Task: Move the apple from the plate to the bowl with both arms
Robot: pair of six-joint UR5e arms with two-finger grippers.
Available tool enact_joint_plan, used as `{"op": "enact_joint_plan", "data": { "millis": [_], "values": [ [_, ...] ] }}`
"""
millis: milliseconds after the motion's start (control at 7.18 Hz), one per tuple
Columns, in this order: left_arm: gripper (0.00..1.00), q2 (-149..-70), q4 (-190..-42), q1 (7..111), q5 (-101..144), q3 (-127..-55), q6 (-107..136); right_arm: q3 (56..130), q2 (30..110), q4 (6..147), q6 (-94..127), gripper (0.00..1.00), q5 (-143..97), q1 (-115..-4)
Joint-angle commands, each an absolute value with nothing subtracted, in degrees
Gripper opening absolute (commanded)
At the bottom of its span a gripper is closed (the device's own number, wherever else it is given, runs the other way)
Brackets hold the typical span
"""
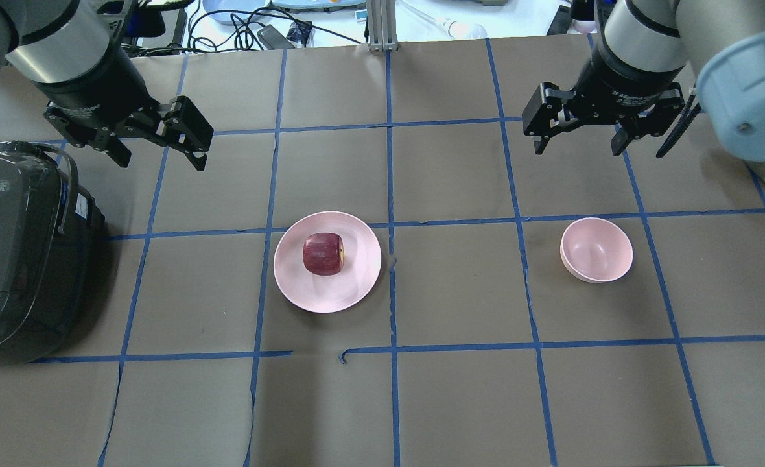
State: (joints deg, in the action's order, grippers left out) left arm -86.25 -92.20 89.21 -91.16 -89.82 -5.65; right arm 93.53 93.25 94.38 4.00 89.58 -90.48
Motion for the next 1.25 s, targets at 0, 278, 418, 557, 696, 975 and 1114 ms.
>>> {"op": "enact_joint_plan", "data": {
  "millis": [0,278,418,557,696,975,1114],
  "values": [
    [1.0,-86.2,-92.2,89.2,-91.1,-89.8,-5.5,93.4,93.2,96.0,3.4,1.0,89.6,-90.4],
    [1.0,-86.2,-92.2,88.7,-91.1,-89.3,-5.5,93.5,93.2,98.3,3.6,1.0,89.6,-90.4],
    [1.0,-86.2,-92.2,88.6,-91.1,-89.5,-5.5,93.7,93.2,98.3,3.6,1.0,89.5,-90.4],
    [1.0,-86.2,-92.2,88.6,-91.1,-89.6,-5.5,93.6,93.2,98.3,3.6,1.0,89.5,-90.4],
    [1.0,-86.2,-92.2,88.6,-91.1,-89.7,-5.5,93.7,93.1,98.4,3.5,1.0,89.7,-90.4],
    [1.0,-86.2,-92.2,88.6,-91.0,-89.7,-5.5,93.7,93.1,98.4,3.5,1.0,89.7,-90.4],
    [1.0,-86.3,-92.2,88.6,-91.0,-89.7,-5.5,93.8,93.0,98.4,3.5,1.0,89.7,-90.4]
  ]
}}
